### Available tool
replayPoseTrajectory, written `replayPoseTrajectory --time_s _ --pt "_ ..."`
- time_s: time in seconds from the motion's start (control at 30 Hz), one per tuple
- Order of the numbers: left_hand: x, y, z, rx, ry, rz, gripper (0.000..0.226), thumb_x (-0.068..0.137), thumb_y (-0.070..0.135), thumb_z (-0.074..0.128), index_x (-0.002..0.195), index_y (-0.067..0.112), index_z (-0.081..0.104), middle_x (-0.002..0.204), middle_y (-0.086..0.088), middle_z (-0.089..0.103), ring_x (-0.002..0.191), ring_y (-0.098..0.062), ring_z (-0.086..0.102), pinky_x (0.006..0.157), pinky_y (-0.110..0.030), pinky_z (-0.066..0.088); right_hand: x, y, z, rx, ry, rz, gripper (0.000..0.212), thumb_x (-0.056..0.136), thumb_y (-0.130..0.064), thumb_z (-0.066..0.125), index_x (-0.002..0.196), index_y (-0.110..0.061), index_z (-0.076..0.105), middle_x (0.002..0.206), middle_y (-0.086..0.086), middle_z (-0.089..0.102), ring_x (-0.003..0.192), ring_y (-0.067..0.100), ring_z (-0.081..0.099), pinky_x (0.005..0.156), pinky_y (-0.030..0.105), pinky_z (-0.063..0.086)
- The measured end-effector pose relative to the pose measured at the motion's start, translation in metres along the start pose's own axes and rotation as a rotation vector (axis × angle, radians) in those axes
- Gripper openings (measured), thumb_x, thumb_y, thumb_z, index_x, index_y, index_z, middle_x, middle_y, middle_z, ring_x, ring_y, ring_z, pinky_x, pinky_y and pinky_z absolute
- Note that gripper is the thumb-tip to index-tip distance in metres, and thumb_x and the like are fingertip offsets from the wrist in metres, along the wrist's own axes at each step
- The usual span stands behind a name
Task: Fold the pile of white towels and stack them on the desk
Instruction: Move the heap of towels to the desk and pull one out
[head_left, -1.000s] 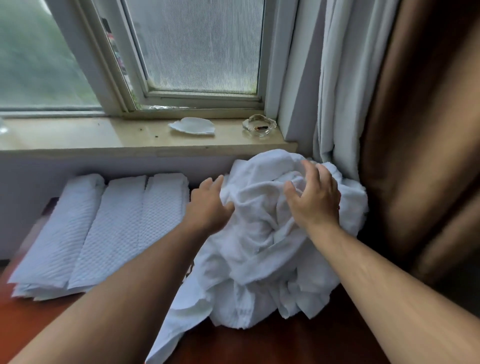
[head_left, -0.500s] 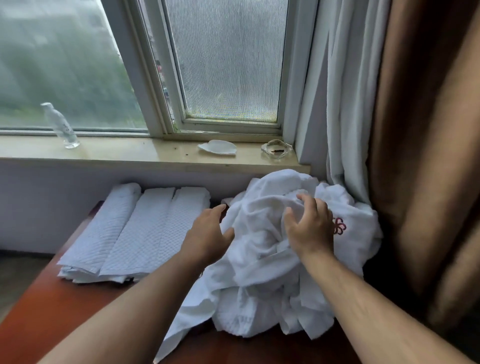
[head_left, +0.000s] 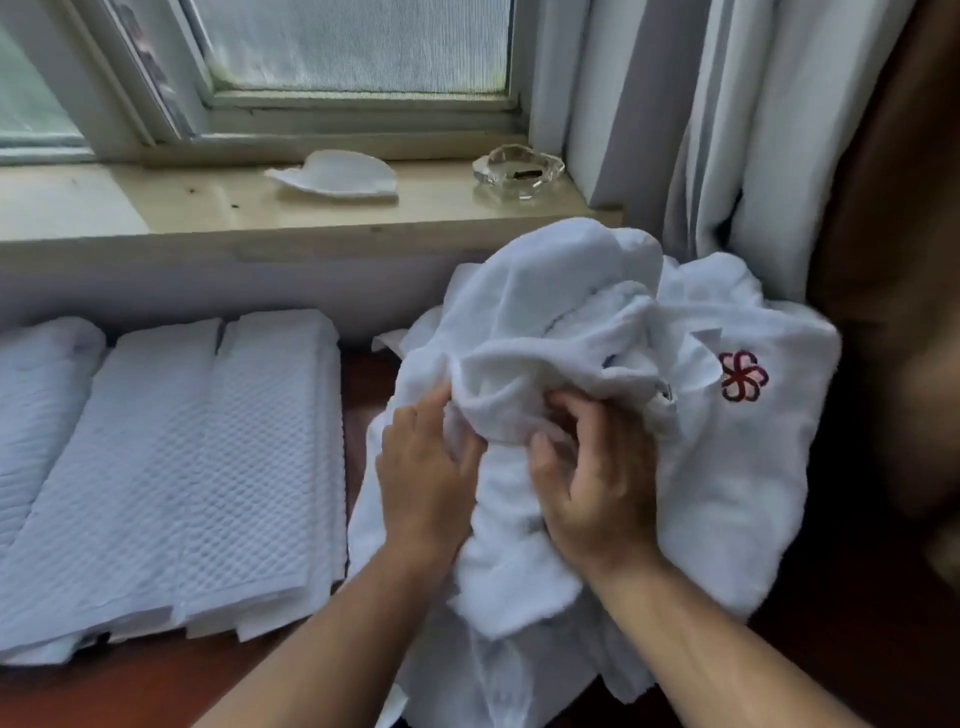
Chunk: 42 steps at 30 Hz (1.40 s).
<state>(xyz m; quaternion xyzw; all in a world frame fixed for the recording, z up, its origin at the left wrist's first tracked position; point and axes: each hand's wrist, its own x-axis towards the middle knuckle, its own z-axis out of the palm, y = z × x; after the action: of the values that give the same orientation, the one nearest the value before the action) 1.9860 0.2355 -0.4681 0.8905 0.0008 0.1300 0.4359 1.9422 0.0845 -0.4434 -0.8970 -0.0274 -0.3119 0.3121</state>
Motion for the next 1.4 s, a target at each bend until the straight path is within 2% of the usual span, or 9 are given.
replayPoseTrajectory --time_s 0.17,0.27,0.4,0.53,0.6,0.67,0.83,1.2,1.4 --pt "-0.009 -0.021 0.009 -0.027 0.133 0.12 0.037 0.099 0.046 0.054 0.099 0.009 0.059 0.084 0.009 0.048 0.082 -0.028 0.052 0.075 -0.04 0.044 -0.015 0.006 0.006 -0.058 0.106 -0.104 0.032 0.095 -0.03 0.054 0.118 -0.011 0.066 0.109 0.008 0.068 0.104 0.033 0.062 0.092 0.044 0.046" --pt "-0.013 -0.025 0.012 -0.032 0.108 0.089 0.04 0.101 0.044 0.052 0.093 0.006 0.057 0.08 0.005 0.045 0.081 -0.036 0.051 0.073 -0.047 0.046 -0.022 0.002 0.008 -0.121 0.066 -0.128 0.037 0.094 -0.029 0.053 0.121 -0.009 0.068 0.11 0.013 0.068 0.104 0.037 0.062 0.091 0.046 0.047" --pt "-0.01 -0.021 0.01 0.045 0.053 0.001 0.031 0.102 0.048 0.046 0.091 0.022 0.055 0.092 -0.003 0.058 0.091 -0.029 0.055 0.078 -0.046 0.049 -0.023 -0.005 0.009 -0.172 -0.021 -0.113 0.042 0.094 -0.03 0.047 0.124 -0.009 0.068 0.111 0.018 0.067 0.105 0.042 0.061 0.092 0.051 0.047" --pt "-0.027 -0.023 -0.003 -0.017 0.067 0.031 0.022 0.1 0.046 0.049 0.089 0.031 0.061 0.076 0.01 0.062 0.071 -0.006 0.062 0.054 -0.02 0.041 -0.038 0.001 0.004 -0.166 -0.061 -0.169 0.057 0.095 -0.036 0.035 0.133 -0.005 0.063 0.123 0.023 0.065 0.117 0.045 0.059 0.1 0.053 0.045" --pt "-0.054 -0.038 -0.013 0.008 -0.022 0.091 0.024 0.1 0.043 0.05 0.118 0.034 0.062 0.094 0.017 0.065 0.086 0.008 0.063 0.07 -0.022 0.049 -0.059 0.008 0.0 -0.154 -0.096 -0.168 0.057 0.099 -0.034 0.034 0.14 -0.002 0.057 0.136 0.022 0.059 0.127 0.042 0.054 0.107 0.051 0.041" --pt "-0.096 -0.061 -0.027 0.115 -0.12 0.163 0.045 0.1 0.042 0.049 0.142 0.028 0.051 0.132 0.003 0.062 0.121 -0.011 0.057 0.102 -0.042 0.046 -0.097 0.014 -0.003 -0.155 -0.085 -0.145 0.048 0.104 -0.026 0.045 0.146 -0.003 0.05 0.151 0.019 0.048 0.142 0.037 0.041 0.118 0.047 0.031" --pt "-0.206 -0.097 -0.078 0.178 -0.108 0.196 0.052 0.097 0.035 0.06 0.145 0.019 0.05 0.144 -0.009 0.053 0.135 -0.025 0.044 0.115 -0.042 0.032 -0.206 -0.007 -0.037 -0.066 -0.134 0.096 0.057 0.103 -0.035 0.047 0.157 -0.018 0.035 0.167 0.003 0.022 0.154 0.017 0.018 0.125 0.037 0.019" --pt "-0.229 -0.097 -0.106 0.161 -0.124 0.244 0.053 0.092 0.042 0.066 0.14 0.025 0.052 0.145 -0.004 0.048 0.138 -0.021 0.038 0.114 -0.034 0.019 -0.239 -0.063 -0.059 -0.174 -0.148 0.079 0.049 0.101 -0.044 0.047 0.147 -0.027 0.046 0.15 -0.001 0.045 0.138 0.019 0.039 0.114 0.039 0.033" --pt "-0.201 -0.115 -0.087 0.143 -0.328 0.175 0.051 0.082 0.054 0.072 0.124 0.027 0.06 0.12 0.001 0.063 0.112 -0.015 0.06 0.098 -0.028 0.043 -0.233 -0.046 -0.045 -0.209 -0.172 0.171 0.044 0.099 -0.045 0.046 0.14 -0.029 0.05 0.138 0.003 0.054 0.13 0.021 0.044 0.104 0.035 0.038"
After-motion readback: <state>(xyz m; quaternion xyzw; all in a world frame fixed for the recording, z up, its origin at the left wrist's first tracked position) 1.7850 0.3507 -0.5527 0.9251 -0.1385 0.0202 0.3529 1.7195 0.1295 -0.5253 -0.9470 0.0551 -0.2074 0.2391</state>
